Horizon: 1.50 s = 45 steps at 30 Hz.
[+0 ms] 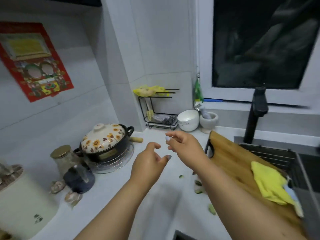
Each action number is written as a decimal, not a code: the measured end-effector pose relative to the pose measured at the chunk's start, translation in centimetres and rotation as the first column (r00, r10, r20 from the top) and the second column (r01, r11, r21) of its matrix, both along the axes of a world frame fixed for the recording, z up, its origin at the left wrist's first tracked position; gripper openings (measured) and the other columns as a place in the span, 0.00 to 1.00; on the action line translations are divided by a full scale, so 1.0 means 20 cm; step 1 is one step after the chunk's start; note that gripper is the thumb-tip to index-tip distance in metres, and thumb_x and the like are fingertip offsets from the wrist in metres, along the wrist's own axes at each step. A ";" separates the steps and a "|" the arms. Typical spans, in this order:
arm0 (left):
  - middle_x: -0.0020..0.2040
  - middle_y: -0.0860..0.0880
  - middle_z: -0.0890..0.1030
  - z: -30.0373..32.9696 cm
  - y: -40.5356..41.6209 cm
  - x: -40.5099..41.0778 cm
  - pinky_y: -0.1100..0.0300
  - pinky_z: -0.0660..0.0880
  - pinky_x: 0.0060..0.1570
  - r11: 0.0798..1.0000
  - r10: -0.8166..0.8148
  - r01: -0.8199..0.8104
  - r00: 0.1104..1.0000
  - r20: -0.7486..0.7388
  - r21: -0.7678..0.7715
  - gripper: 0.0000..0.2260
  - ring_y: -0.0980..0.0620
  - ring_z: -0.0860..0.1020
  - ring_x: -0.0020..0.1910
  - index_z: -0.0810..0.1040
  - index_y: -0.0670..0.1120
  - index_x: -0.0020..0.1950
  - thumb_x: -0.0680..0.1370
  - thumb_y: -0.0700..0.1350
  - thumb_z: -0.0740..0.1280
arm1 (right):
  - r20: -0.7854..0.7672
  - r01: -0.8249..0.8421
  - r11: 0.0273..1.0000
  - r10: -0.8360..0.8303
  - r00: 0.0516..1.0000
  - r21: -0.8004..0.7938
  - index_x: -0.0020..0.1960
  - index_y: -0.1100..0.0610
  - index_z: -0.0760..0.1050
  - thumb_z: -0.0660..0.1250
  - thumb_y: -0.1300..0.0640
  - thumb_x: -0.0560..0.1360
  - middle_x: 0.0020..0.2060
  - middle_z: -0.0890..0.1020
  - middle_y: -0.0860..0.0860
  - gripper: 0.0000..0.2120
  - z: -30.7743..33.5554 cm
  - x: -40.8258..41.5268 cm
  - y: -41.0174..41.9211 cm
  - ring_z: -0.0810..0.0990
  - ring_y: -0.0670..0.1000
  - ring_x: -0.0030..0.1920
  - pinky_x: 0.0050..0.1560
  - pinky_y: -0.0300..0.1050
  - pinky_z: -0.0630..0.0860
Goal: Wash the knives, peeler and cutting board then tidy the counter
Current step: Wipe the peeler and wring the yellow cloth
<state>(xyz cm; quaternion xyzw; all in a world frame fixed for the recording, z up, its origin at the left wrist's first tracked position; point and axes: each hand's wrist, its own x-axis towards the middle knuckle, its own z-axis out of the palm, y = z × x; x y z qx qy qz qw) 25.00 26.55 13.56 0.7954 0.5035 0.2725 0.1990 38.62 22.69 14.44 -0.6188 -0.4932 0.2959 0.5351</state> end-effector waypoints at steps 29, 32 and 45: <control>0.49 0.41 0.81 -0.70 -0.46 1.65 0.57 0.73 0.44 0.806 -0.202 0.060 0.963 -0.178 -0.589 0.13 0.42 0.79 0.50 0.79 0.38 0.50 0.77 0.48 0.67 | -0.114 0.501 0.692 -0.637 0.762 -0.521 0.39 0.56 0.76 0.60 0.46 0.79 0.37 0.80 0.56 0.17 -0.66 1.55 -0.90 0.80 0.57 0.43 0.53 0.55 0.75; 0.58 0.40 0.79 -0.74 -0.47 1.74 0.58 0.71 0.47 0.820 -0.130 -0.011 0.970 -0.204 -0.572 0.19 0.41 0.77 0.57 0.74 0.37 0.61 0.78 0.51 0.67 | -0.120 0.487 0.705 -0.623 0.773 -0.516 0.45 0.62 0.77 0.60 0.48 0.79 0.38 0.80 0.56 0.18 -0.68 1.59 -0.91 0.78 0.54 0.40 0.53 0.56 0.76; 0.38 0.49 0.79 -0.46 -0.68 2.02 0.59 0.75 0.36 0.500 -0.319 0.505 0.863 0.393 -0.704 0.05 0.51 0.78 0.37 0.78 0.43 0.46 0.78 0.42 0.64 | -0.772 0.339 0.845 -0.522 0.362 -0.413 0.46 0.59 0.79 0.49 0.33 0.78 0.39 0.82 0.58 0.33 -0.67 1.67 -0.88 0.81 0.56 0.41 0.44 0.49 0.78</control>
